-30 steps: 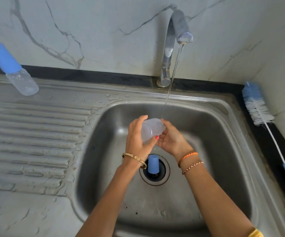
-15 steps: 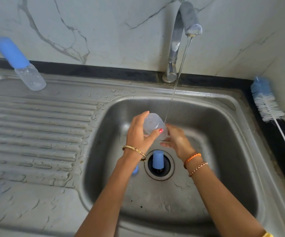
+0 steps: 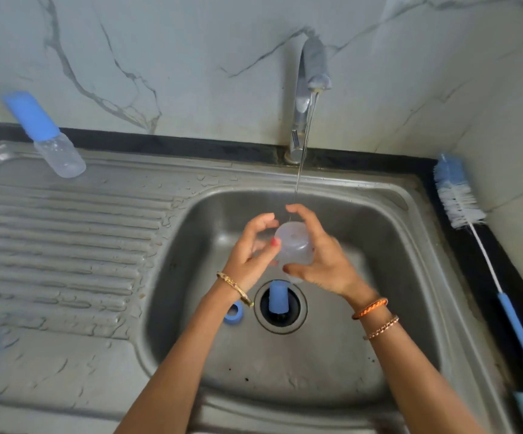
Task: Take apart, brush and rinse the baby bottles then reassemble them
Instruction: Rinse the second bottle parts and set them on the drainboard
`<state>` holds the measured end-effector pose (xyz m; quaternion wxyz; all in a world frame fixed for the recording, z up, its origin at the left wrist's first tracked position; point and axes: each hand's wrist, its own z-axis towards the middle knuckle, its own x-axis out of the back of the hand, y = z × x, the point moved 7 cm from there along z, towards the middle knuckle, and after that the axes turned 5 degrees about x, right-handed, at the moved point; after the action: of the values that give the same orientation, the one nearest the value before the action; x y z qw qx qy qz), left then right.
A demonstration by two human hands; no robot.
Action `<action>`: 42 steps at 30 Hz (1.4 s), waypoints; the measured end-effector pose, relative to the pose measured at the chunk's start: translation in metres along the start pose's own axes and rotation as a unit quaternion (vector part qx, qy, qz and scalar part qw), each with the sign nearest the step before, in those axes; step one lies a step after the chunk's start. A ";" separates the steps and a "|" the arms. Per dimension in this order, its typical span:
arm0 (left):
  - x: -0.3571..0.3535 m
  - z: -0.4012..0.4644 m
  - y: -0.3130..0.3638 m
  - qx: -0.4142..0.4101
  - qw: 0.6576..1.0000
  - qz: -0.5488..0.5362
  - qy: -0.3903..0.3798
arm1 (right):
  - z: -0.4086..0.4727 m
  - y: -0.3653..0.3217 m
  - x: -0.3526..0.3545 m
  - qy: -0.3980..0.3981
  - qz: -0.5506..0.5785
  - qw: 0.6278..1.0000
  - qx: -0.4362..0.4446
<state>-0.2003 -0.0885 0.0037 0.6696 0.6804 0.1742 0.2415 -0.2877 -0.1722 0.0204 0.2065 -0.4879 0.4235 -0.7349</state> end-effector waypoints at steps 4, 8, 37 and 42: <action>0.023 -0.018 0.011 0.021 0.983 -0.083 0.162 | -0.020 -0.034 0.033 0.214 0.000 0.975 0.054; 0.036 -0.048 -0.015 0.106 0.966 0.048 0.232 | -0.037 -0.031 0.030 0.274 -0.024 0.961 0.010; 0.330 -0.215 0.061 -0.063 0.824 0.240 0.509 | 0.089 -0.225 -0.206 0.044 0.203 0.974 0.086; 0.427 -0.252 0.028 0.001 0.771 0.198 0.605 | 0.133 -0.250 -0.308 -0.039 0.217 0.974 0.052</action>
<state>0.0072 0.3579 0.0694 0.3625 0.4139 0.4045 0.7305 -0.0066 0.1314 0.0817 0.4023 -0.4012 0.4720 -0.6741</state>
